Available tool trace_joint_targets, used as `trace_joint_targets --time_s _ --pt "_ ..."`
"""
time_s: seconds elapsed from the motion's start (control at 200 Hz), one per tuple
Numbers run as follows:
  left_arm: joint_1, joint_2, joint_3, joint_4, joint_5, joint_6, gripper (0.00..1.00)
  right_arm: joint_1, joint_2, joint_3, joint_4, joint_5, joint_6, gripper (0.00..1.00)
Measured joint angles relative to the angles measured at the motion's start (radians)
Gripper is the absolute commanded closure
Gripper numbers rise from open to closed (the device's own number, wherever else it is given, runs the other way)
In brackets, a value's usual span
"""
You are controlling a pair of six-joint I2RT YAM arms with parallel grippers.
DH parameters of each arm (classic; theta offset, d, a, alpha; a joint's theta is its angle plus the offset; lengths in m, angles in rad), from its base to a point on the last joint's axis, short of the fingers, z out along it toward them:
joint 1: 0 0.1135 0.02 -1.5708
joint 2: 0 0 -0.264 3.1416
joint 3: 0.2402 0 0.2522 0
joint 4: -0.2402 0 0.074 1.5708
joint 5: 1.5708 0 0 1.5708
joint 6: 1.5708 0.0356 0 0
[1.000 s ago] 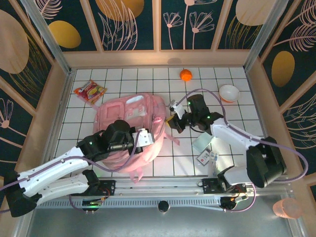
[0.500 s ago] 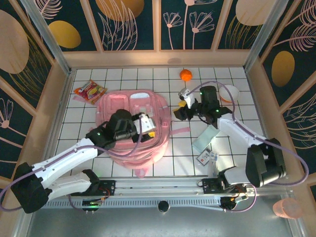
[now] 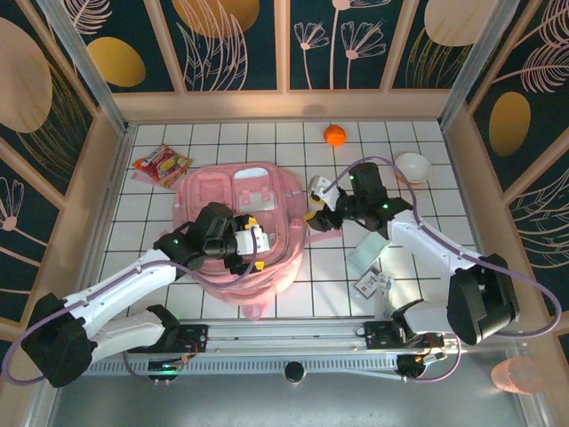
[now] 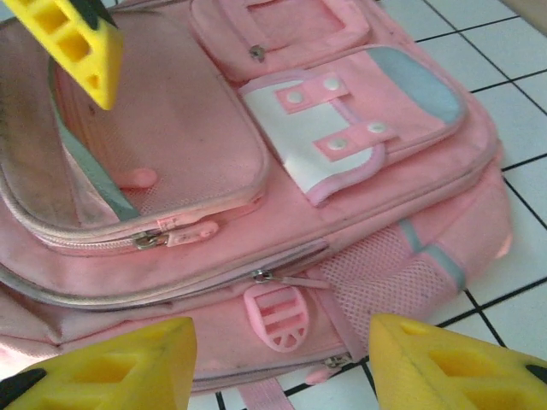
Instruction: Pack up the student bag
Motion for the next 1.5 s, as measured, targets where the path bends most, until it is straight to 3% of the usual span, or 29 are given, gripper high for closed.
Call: trace_joint_targets --time_s 0.055,0.105,0.235,0.586,0.921,1.151,1.311,1.421,1.496 --pt "-0.001 0.003 -0.026 0.022 -0.056 -0.003 0.26 0.01 0.012 0.0 0.003 0.0 -0.003 0.44" --pt "-0.002 0.011 -0.042 0.047 -0.104 0.001 0.51 0.014 0.02 0.0 0.006 -0.003 -0.005 0.44" --pt "-0.006 0.018 -0.05 0.081 -0.14 -0.003 1.0 0.013 0.049 0.0 0.037 -0.018 -0.024 0.41" --pt "0.051 -0.231 -0.103 0.13 -0.011 -0.045 1.0 -0.01 0.311 0.154 0.028 -0.077 -0.208 0.39" --pt "0.066 -0.241 -0.117 0.149 0.021 -0.045 1.0 0.016 0.418 0.293 -0.204 -0.172 -0.449 0.44" --pt "0.076 -0.201 -0.117 0.179 0.04 -0.045 1.0 0.016 0.443 0.32 -0.319 -0.214 -0.473 0.57" --pt "0.077 -0.178 -0.106 0.178 0.056 -0.044 1.0 0.011 0.496 0.37 -0.342 -0.236 -0.414 0.76" --pt "0.077 -0.168 -0.093 0.177 0.046 -0.049 1.0 0.005 0.498 0.384 -0.349 -0.242 -0.372 0.99" --pt "0.077 -0.148 -0.074 0.172 0.025 -0.061 1.0 0.0 0.488 0.384 -0.351 -0.246 -0.33 1.0"
